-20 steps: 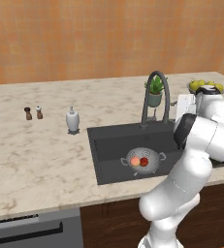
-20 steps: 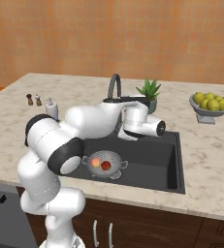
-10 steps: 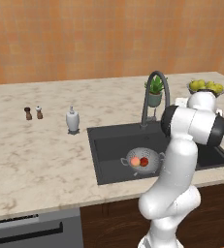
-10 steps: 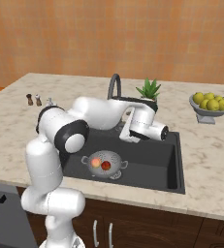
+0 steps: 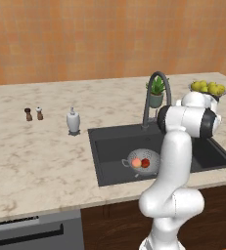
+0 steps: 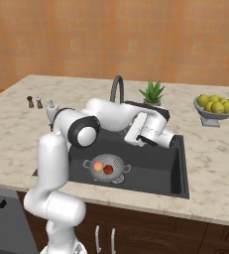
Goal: Put the colander in the sink, put the peach, apple in the colander, and turn on the sink faucet and pour water over the colander.
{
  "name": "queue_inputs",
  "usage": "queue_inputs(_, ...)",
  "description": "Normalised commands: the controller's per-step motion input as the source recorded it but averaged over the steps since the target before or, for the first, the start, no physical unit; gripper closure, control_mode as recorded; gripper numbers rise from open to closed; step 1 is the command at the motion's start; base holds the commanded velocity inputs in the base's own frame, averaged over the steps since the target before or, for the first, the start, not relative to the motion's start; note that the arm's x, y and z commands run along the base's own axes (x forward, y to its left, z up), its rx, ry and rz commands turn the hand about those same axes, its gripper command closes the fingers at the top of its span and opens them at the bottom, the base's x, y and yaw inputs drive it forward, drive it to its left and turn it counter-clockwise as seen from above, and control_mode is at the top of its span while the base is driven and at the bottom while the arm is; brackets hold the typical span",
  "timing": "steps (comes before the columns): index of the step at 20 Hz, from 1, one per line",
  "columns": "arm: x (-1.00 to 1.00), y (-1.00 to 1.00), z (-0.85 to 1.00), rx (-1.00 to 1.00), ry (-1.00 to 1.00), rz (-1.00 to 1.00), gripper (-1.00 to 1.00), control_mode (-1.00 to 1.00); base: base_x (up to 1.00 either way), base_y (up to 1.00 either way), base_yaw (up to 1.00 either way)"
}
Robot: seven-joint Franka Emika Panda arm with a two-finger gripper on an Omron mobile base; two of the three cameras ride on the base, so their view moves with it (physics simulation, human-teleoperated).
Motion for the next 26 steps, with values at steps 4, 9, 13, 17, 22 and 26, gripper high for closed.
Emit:
queue_inputs(4,0.14,0.11,-0.24,0.01,0.03,0.04,-1.00,-1.00,0.00,0.00,0.00)
queue_inputs(9,0.26,0.19,-0.05,0.02,0.09,0.04,-1.00,-1.00,0.00,0.00,0.00)
queue_inputs(13,0.34,0.04,0.00,0.08,0.11,0.01,-1.00,-1.00,0.00,0.00,0.00)
queue_inputs(17,0.28,0.00,0.00,0.13,0.14,0.00,-1.00,-1.00,0.00,0.00,0.00)
queue_inputs(22,0.15,0.00,-0.03,0.13,0.08,0.00,-1.00,-1.00,0.00,0.00,0.00)
queue_inputs(26,0.02,0.00,-0.14,0.08,0.02,-0.02,-1.00,-1.00,0.00,0.00,0.00)
